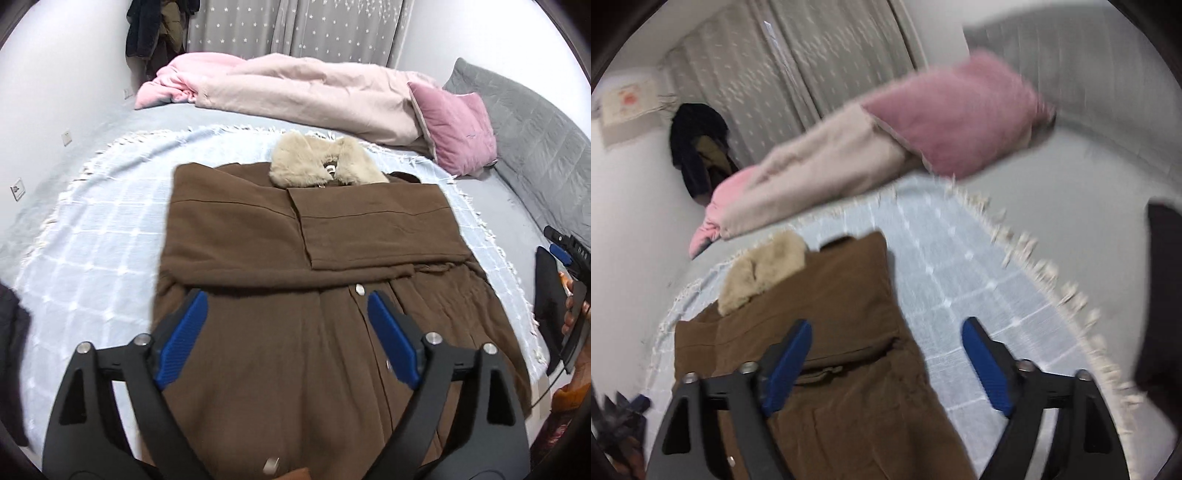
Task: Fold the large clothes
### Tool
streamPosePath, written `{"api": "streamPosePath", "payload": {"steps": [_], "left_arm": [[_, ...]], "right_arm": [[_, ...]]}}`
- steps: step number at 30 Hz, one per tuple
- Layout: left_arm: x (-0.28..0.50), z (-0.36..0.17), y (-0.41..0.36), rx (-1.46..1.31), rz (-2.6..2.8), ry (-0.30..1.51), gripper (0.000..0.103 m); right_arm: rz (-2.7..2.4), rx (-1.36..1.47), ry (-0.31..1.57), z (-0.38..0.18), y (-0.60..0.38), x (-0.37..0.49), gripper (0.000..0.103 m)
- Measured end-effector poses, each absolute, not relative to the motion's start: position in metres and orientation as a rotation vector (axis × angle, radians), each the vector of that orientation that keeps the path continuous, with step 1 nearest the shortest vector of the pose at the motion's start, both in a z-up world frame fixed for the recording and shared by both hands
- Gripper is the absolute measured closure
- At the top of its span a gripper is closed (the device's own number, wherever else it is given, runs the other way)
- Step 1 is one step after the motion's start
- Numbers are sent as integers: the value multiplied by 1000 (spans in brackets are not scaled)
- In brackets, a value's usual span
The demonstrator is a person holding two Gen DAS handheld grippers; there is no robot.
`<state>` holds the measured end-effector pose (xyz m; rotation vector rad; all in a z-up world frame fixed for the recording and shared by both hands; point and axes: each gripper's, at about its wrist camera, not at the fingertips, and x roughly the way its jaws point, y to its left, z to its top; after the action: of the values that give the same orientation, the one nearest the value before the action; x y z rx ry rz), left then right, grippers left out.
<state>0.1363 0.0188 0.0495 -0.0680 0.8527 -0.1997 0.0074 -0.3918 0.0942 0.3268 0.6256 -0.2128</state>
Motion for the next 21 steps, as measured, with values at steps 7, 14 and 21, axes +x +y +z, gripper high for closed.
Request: {"api": "streamPosePath", "payload": {"steps": [7,14,21], "left_arm": [[75,81,56,-41,-175,818,7],[34,66,89,-87,-174,890,7],[17,23,120,-164,-99,1006,7]], "right_arm": [[-112,254,674,101,-369,-53,8],[-18,243,771,84,-366,-97,8],[16,366,848,42,-382,-122,8]]}}
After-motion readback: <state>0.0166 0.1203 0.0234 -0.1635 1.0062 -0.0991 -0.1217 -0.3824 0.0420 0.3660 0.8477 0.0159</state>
